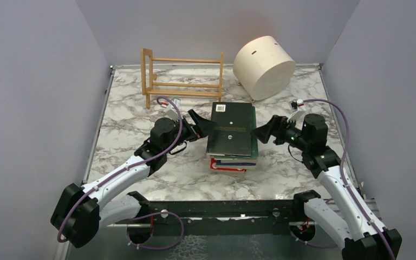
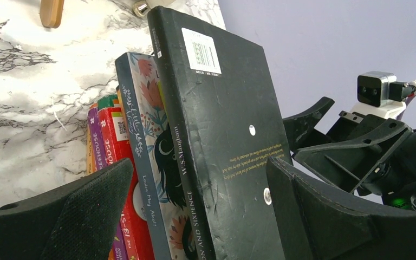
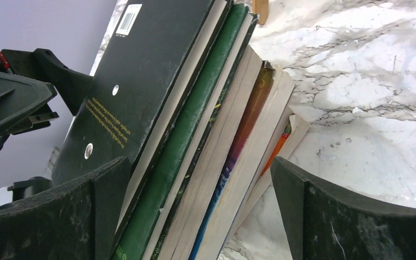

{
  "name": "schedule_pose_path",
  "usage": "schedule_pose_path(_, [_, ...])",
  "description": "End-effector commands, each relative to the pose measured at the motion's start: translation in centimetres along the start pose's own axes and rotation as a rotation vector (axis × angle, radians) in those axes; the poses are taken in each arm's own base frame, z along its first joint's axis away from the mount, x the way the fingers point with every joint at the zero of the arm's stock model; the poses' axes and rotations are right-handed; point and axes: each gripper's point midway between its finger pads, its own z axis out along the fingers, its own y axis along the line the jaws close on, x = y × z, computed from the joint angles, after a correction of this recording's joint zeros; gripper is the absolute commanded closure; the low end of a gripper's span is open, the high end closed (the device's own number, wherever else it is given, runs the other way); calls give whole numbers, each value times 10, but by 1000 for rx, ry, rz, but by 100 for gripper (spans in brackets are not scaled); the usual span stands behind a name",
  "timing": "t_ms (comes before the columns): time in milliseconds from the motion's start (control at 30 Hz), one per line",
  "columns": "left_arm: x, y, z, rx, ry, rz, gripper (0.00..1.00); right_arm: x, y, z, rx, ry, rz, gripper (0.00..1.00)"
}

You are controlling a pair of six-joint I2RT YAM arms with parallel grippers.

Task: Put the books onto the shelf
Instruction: Pick up the book from the center of the board.

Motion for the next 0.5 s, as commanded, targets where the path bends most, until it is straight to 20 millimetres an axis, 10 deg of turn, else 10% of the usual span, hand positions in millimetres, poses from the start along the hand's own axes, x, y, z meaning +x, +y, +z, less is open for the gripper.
schedule_pose_path(0, [-6,-24,1,73,6,11,12,0,10,6,-46,-4,-12,0])
schedule_pose_path(467, [4,-25,-11,99,33,-2,12,-6,13,10,25,-34,-48,0])
